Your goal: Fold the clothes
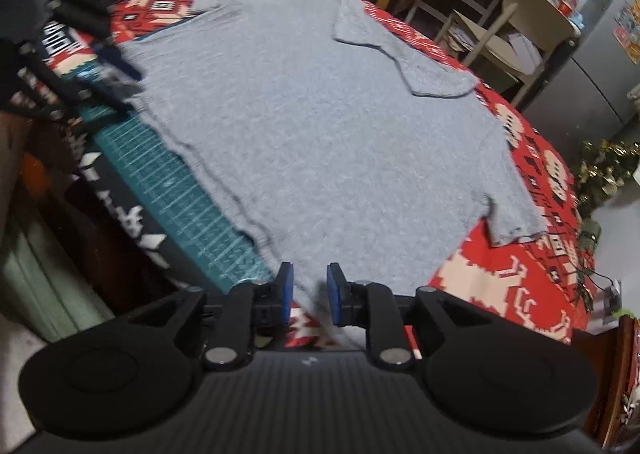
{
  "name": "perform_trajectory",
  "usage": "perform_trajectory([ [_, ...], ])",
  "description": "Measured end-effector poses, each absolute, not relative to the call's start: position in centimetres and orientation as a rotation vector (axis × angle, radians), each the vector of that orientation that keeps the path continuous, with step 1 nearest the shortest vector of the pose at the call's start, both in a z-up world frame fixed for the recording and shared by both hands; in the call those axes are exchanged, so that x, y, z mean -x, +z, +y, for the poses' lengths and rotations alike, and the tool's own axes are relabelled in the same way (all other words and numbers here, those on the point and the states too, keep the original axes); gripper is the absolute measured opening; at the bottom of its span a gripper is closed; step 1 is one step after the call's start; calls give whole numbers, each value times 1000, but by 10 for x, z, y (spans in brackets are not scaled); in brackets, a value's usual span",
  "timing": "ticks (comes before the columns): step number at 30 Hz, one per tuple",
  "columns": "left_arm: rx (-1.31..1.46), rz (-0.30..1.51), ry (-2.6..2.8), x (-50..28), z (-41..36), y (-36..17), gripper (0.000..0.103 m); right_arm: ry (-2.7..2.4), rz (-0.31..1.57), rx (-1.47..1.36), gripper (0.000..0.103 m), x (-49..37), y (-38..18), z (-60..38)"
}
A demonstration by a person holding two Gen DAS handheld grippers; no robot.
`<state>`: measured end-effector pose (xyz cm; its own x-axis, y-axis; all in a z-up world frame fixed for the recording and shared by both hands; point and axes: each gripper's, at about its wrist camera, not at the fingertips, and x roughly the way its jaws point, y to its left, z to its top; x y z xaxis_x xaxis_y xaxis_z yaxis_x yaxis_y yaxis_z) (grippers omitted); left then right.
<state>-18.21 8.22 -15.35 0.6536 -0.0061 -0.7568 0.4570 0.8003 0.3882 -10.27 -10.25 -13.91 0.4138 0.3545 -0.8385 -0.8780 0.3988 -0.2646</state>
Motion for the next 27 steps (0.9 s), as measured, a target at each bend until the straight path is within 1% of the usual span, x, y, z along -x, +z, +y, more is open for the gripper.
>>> perform_trajectory([
  [4, -656, 792, -257, 184, 74, -156, 29, 917, 722, 849, 22, 116, -144, -92],
  [21, -911, 724, -225, 191, 58, -169, 30, 899, 537, 1116, 23, 146, -166, -51],
  [27, -898, 720, -131, 192, 72, -172, 30, 836, 557, 1099, 23, 138, -169, -61],
])
